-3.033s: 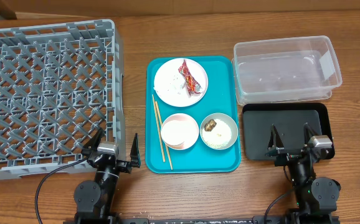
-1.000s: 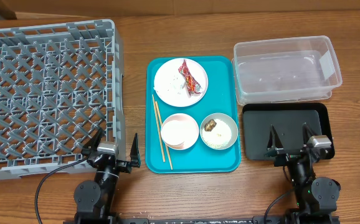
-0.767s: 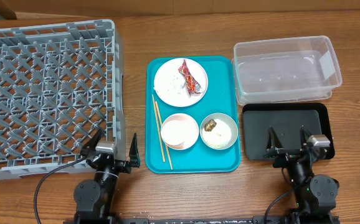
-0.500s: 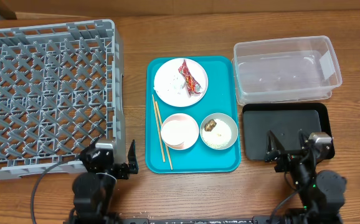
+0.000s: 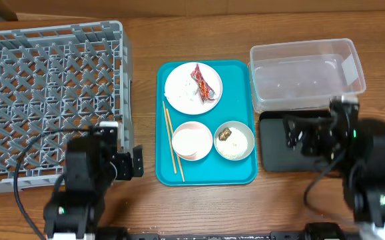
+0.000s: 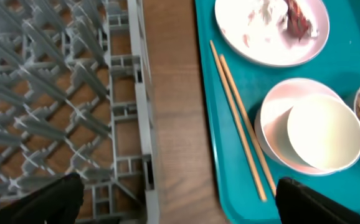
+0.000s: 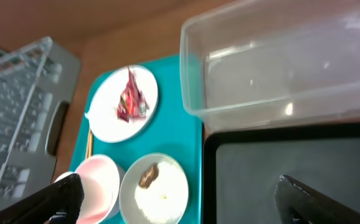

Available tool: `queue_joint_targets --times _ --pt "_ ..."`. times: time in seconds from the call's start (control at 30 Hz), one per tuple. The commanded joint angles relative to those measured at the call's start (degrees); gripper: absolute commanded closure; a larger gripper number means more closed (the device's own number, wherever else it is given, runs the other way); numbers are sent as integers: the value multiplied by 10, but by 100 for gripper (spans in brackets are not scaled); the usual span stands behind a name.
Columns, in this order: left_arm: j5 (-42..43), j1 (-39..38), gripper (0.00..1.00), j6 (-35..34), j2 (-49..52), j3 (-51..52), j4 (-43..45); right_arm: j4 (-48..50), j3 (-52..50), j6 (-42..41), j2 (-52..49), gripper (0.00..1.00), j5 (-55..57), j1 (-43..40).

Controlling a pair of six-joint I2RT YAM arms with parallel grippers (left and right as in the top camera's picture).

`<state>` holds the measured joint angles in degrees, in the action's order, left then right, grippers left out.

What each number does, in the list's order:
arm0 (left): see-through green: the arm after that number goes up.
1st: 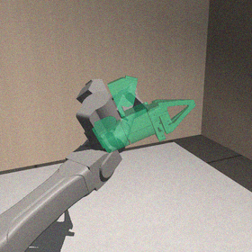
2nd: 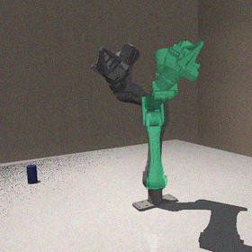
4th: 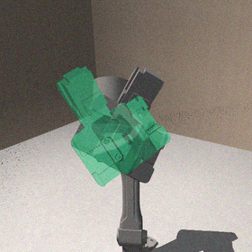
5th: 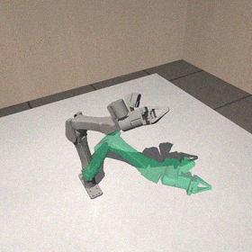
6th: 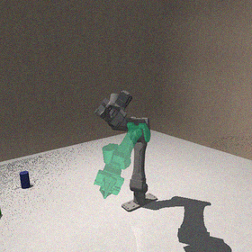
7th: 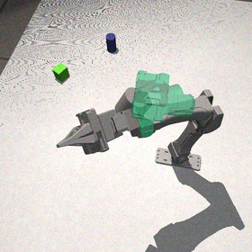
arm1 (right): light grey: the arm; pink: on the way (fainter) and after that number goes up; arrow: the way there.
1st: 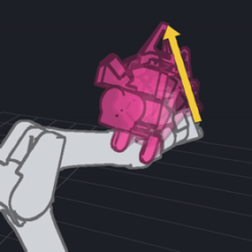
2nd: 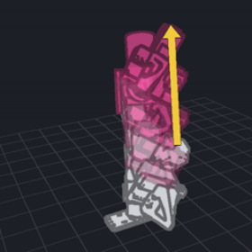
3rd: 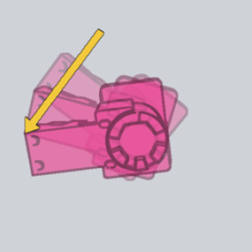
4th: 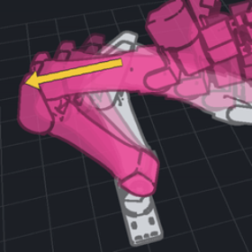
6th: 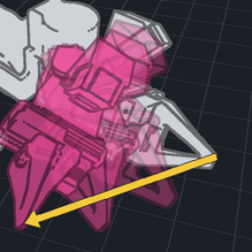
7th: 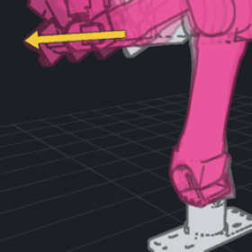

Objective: Sort waste into correct bins and load items into the dishwasher
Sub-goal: 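Reach the right gripper to the plate and grasp the red wrapper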

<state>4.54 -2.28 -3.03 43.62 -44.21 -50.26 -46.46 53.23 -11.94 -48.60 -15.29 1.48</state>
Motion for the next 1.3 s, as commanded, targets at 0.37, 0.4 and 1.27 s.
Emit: queue_joint_targets --times 0.37,0.4,1.27 --pt "34 0 0 -31 80 -97 -93 -273 395 101 -367 0 -20 42" --pt "30 6 0 -43 82 -97 -94 -260 408 101 -375 0 -30 49" --pt "69 98 0 -31 88 -108 -96 76 411 94 -642 22 123 285"
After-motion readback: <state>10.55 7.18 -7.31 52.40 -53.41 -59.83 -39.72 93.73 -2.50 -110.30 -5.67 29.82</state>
